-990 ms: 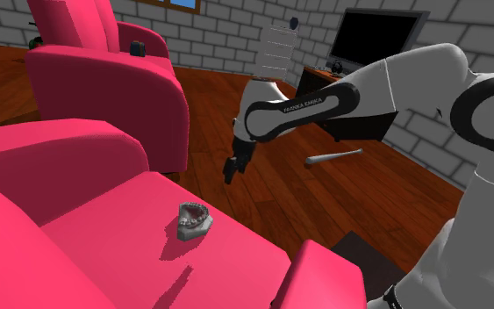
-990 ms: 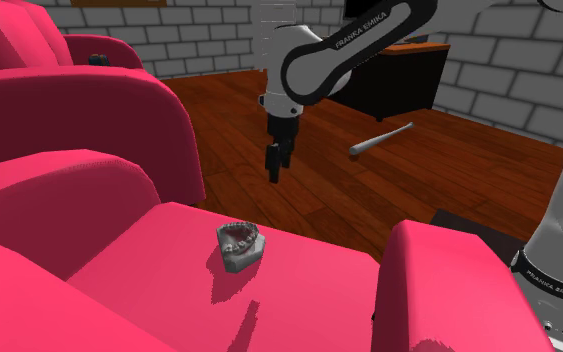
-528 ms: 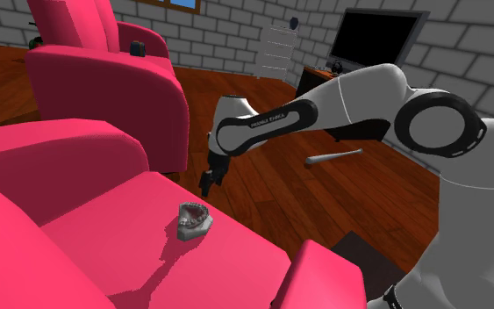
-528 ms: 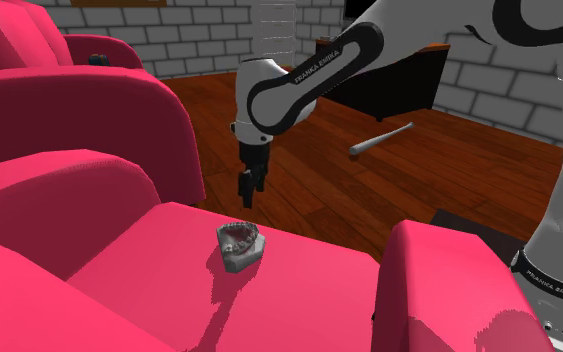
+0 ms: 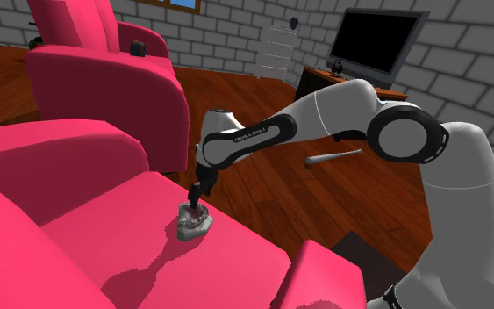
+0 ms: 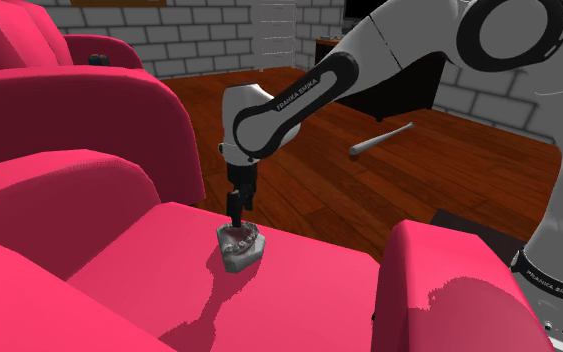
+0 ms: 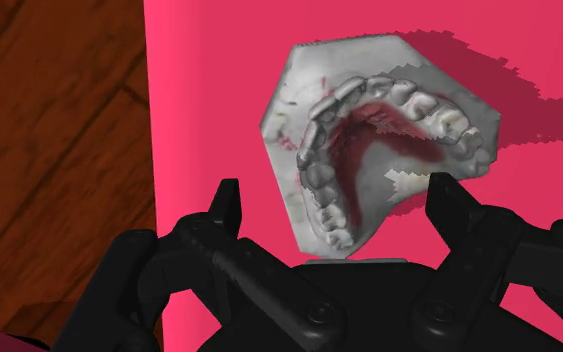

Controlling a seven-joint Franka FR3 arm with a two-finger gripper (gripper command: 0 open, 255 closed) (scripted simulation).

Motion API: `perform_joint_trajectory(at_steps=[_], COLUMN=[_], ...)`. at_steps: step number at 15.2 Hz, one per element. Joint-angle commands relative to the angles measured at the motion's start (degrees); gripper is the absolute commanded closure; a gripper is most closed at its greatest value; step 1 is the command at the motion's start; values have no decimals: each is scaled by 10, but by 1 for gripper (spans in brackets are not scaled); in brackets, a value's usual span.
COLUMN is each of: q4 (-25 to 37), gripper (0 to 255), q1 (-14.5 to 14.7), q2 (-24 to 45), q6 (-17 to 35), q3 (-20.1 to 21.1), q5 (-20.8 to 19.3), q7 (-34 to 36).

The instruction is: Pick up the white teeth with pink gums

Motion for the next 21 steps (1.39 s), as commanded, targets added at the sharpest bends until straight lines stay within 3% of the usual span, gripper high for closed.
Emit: perform_joint_trajectory(at_steps=[1,4,5,14,21], q4=[-1,-2,-3,-2,2], gripper=[0,0,255,255,255], q1=[0,1,1,1,-2], q2=[10,17,16,17,-16], q6=[11,19,19,19,-18], q3=[-1,-1,-1,-1,1], q5=[-1,-1,-1,-1,1], q7=[-2,-3,-2,-3,1])
